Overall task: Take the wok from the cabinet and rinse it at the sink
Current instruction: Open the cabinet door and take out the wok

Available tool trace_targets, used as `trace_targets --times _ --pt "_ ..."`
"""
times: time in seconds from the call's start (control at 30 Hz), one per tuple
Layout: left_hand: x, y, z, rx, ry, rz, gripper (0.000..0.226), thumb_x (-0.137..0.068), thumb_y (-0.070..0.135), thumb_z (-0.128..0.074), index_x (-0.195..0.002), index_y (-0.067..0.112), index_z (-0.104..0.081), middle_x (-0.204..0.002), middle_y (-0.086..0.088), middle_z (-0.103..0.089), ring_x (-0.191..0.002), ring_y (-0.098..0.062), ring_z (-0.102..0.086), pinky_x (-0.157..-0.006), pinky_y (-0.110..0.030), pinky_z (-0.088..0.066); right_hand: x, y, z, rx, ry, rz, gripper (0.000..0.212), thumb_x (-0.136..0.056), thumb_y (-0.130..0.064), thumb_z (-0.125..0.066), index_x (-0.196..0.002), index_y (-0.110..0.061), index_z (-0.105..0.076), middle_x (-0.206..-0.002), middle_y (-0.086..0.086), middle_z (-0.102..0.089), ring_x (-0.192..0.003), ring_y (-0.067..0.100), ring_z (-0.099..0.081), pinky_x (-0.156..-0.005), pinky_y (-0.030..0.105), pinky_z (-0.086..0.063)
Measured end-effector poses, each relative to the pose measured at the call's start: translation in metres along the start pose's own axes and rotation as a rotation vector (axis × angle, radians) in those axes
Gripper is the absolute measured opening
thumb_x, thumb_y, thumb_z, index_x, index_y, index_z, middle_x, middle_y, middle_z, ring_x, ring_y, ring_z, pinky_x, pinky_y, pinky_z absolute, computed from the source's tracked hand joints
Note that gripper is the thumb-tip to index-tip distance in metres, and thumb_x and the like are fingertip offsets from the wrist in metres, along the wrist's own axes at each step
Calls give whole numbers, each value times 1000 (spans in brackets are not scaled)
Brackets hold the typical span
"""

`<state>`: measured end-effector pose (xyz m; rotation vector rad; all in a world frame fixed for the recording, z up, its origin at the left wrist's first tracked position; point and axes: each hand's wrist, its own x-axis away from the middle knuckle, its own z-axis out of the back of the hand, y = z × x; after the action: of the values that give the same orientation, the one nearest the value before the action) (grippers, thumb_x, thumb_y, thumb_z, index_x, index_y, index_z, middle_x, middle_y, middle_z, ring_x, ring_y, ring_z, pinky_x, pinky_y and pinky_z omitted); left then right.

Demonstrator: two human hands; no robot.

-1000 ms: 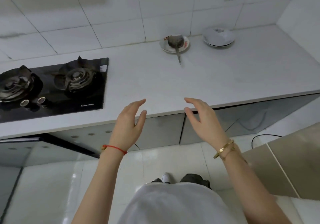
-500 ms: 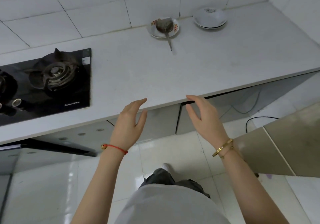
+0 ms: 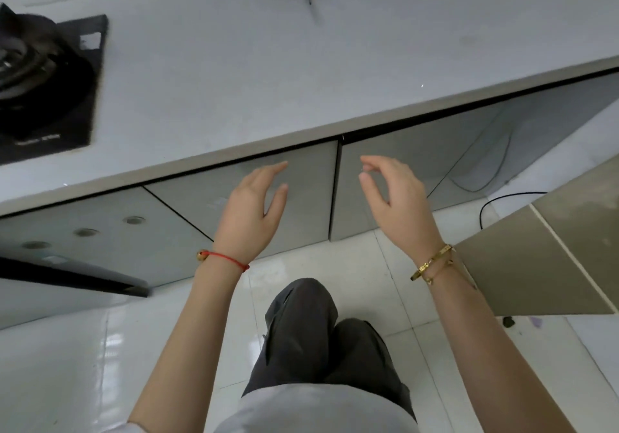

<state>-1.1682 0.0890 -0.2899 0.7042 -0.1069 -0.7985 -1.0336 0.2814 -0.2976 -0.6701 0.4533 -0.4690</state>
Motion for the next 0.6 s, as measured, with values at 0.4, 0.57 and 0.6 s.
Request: trace_targets --times 0.4,0.57,0.6 --pt "-4 -108 -170 11 130 -176 35 -100 23 -49 -133 14 -55 -128 -1 -62 -122 -15 -56 -105 -23 -40 29 140 -139 -31 126 83 30 -99 -28 -48 -124 -14 -59 -111 -3 -64 -110 16 -55 -96 24 -39" --pt "-4 -130 -214 15 188 -236 35 -99 22 -49 -133 13 -55 -127 -2 -62 -121 -15 -56 -104 -23 -40 38 174 -172 -44 188 130 29 -99 -27 -49 -123 -13 -59 -110 -2 -64 -109 16 -55 -94 18 -36" --pt "-4 -132 -219 19 199 -241 35 -99 22 -49 -133 14 -55 -128 -2 -62 -122 -15 -56 -104 -24 -40 39 178 -175 -47 192 133 29 -99 -27 -49 -123 -14 -59 -110 -2 -64 -109 15 -55 -95 18 -36"
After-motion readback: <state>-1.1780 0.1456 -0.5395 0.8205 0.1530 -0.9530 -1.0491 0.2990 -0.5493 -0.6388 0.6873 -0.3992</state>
